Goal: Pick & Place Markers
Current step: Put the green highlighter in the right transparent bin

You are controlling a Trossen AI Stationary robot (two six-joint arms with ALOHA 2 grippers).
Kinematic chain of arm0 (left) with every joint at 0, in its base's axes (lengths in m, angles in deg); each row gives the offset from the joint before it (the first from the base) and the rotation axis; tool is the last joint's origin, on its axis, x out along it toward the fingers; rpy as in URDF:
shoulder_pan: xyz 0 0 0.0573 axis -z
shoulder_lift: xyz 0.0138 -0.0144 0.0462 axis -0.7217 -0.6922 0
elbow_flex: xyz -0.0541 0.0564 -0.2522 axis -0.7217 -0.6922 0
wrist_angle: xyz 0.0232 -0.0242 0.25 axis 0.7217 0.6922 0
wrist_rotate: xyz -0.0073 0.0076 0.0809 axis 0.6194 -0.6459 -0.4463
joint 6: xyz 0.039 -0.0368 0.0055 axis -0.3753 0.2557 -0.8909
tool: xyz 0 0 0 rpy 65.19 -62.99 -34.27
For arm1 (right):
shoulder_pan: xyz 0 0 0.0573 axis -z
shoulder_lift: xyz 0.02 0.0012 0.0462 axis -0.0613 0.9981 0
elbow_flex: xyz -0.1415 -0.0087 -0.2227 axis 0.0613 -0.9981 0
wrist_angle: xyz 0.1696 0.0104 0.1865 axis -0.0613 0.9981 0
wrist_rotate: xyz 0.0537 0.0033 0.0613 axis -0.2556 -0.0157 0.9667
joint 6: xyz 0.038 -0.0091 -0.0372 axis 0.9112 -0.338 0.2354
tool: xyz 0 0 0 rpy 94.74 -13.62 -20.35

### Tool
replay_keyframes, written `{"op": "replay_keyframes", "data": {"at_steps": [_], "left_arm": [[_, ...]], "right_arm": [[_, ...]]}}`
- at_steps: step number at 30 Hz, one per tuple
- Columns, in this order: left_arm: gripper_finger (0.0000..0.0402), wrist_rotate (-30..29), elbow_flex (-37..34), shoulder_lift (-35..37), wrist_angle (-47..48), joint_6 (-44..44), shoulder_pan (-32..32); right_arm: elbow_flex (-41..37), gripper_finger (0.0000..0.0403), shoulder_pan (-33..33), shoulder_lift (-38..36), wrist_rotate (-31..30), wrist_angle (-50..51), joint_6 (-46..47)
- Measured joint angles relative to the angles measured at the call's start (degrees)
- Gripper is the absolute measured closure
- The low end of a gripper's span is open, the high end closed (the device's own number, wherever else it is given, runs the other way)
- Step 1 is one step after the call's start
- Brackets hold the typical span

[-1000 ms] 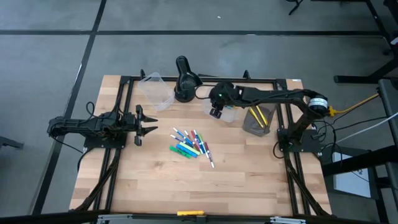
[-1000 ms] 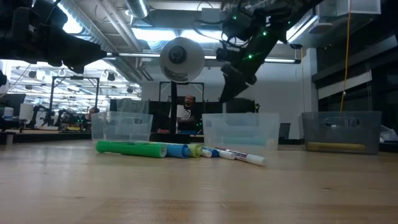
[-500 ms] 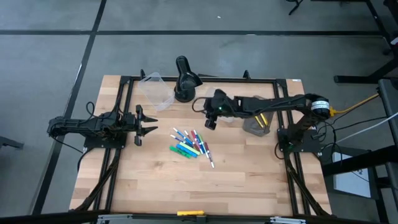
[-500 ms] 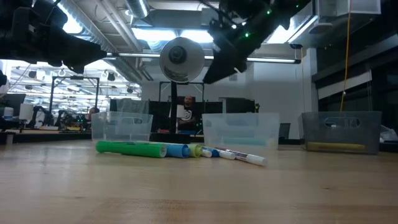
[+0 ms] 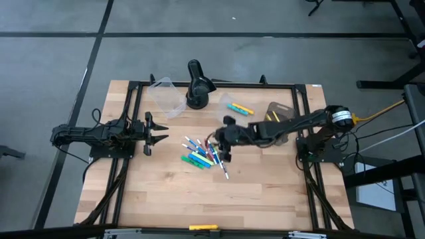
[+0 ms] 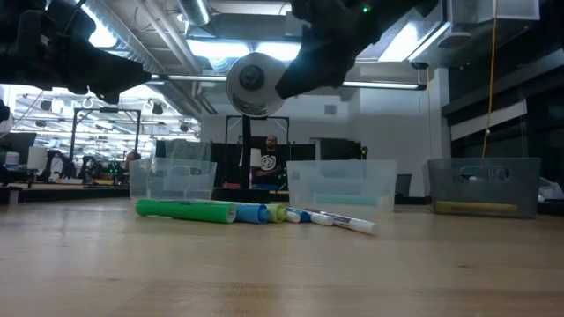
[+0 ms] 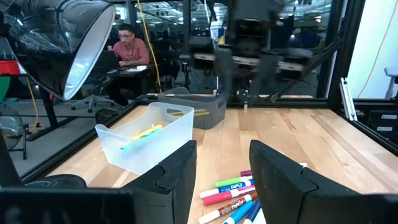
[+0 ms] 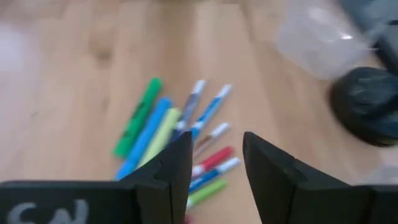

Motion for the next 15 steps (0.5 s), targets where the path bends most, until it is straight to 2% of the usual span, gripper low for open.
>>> {"op": "replay_keyframes", "data": {"at_steps": [4,15], "left_arm": [[0.0258,0.0,0.0,0.0,0.0,0.0,0.0],[0.0258,0.0,0.0,0.0,0.0,0.0,0.0]], "right_arm": [[0.0,0.0262,-3.7,2.2,0.1,-0.6,1.3],[0.0,0.0262,-8.7,10.0,1.5,-12.2,7.2]]}}
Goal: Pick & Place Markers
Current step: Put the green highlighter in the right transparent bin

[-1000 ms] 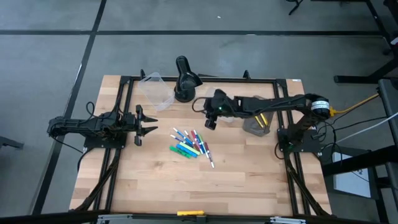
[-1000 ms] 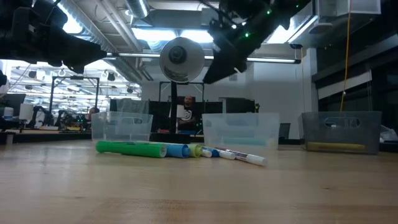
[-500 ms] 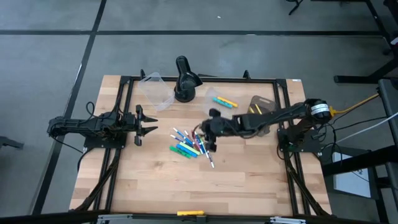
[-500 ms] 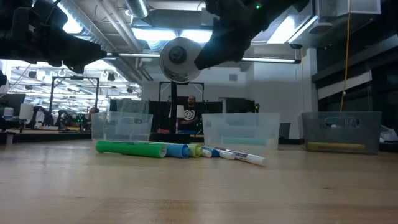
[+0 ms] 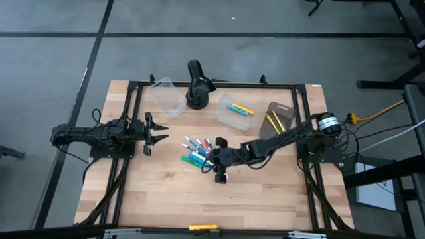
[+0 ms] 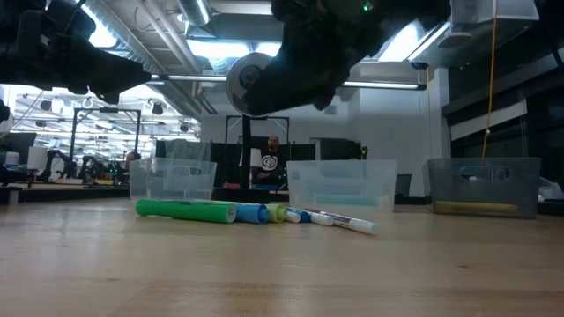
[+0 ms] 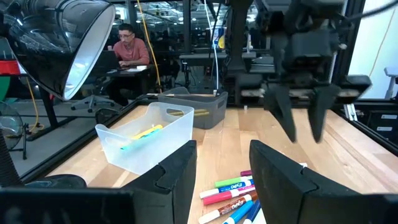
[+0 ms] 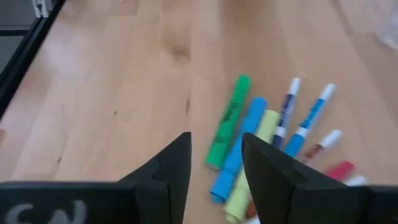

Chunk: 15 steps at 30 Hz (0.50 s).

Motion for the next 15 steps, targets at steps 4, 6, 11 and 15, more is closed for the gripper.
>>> {"op": "replay_keyframes", "data": {"at_steps": [4,6,11,15], "left_arm": [[0.0258,0.0,0.0,0.0,0.0,0.0,0.0],[0.0258,0.0,0.0,0.0,0.0,0.0,0.0],[0.0258,0.0,0.0,0.0,0.0,0.0,0.0],[0.0258,0.0,0.0,0.0,0.0,0.0,0.0]], "right_arm": [[1.2,0.0262,-0.9,3.8,-0.2,-3.9,-0.2],[2.7,0.0262,-1.1,5.8,-1.7,-4.5,-0.2],[6.8,0.0262,-1.4,10.3,-7.2,-4.8,-0.2],[9.2,0.0262,-1.3,13.5,-8.2,-4.7,-0.2]]}}
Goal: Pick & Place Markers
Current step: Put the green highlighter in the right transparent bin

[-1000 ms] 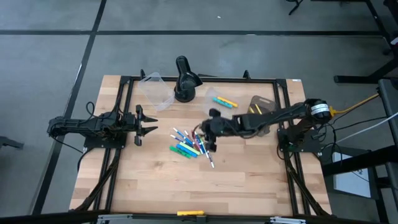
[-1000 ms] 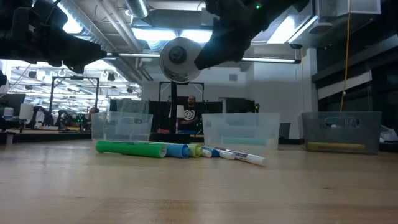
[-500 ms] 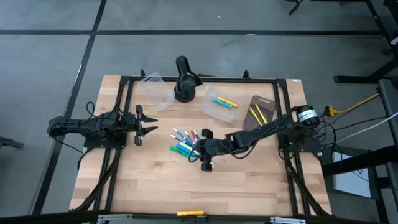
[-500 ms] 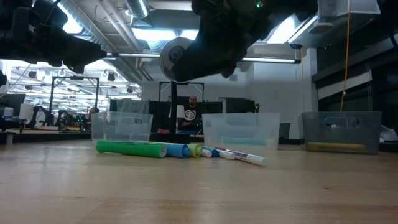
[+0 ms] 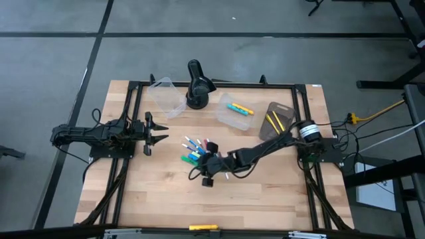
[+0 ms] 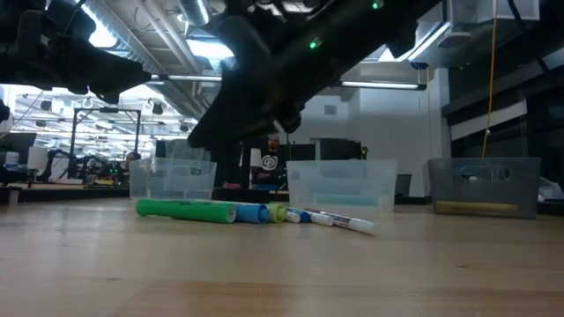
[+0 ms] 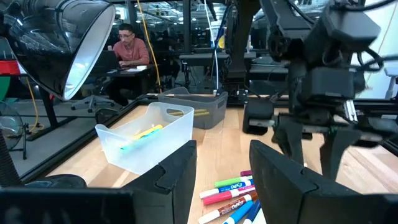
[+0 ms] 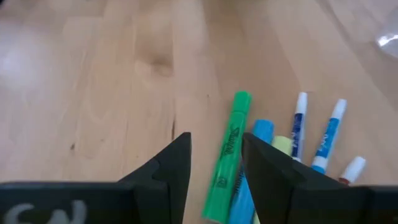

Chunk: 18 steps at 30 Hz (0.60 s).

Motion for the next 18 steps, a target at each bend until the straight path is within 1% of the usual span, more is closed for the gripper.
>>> {"op": "replay_keyframes", "data": {"at_steps": [10,13,18], "left_arm": [[0.0258,0.0,0.0,0.0,0.0,0.0,0.0],[0.0258,0.0,0.0,0.0,0.0,0.0,0.0],[0.0258,0.0,0.0,0.0,0.0,0.0,0.0]], "right_arm": [[4.3,0.0262,0.0,6.5,0.0,0.0,0.0],[4.6,0.0262,0.0,7.5,-0.2,0.0,0.6],[4.6,0.0262,0.4,7.9,-2.3,0.3,1.5]]}}
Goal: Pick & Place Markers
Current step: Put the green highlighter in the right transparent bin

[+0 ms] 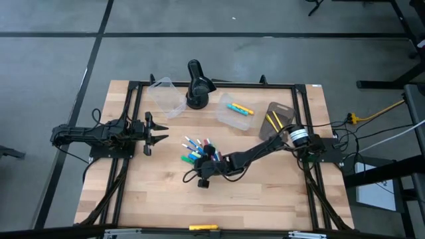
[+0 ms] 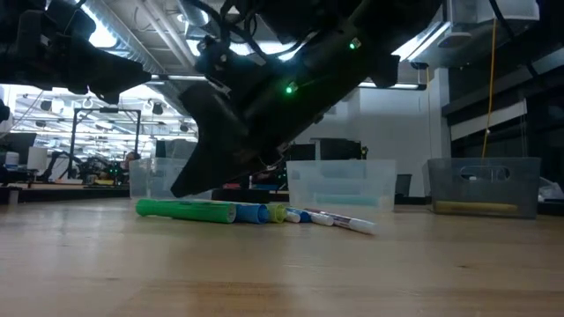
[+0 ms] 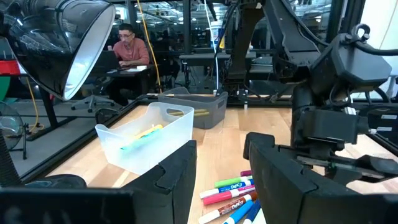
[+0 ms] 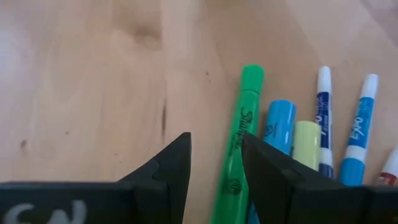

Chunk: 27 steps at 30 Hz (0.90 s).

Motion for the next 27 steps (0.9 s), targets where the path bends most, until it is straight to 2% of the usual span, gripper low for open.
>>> {"op": "replay_keyframes", "data": {"at_steps": [16,27], "left_arm": [[0.0258,0.0,0.0,0.0,0.0,0.0,0.0],[0.0258,0.0,0.0,0.0,0.0,0.0,0.0]], "right_arm": [[0.0,0.0262,0.9,0.4,-0.1,5.3,0.0],[0.2,0.0264,1.3,3.3,-0.6,2.3,0.4]]}}
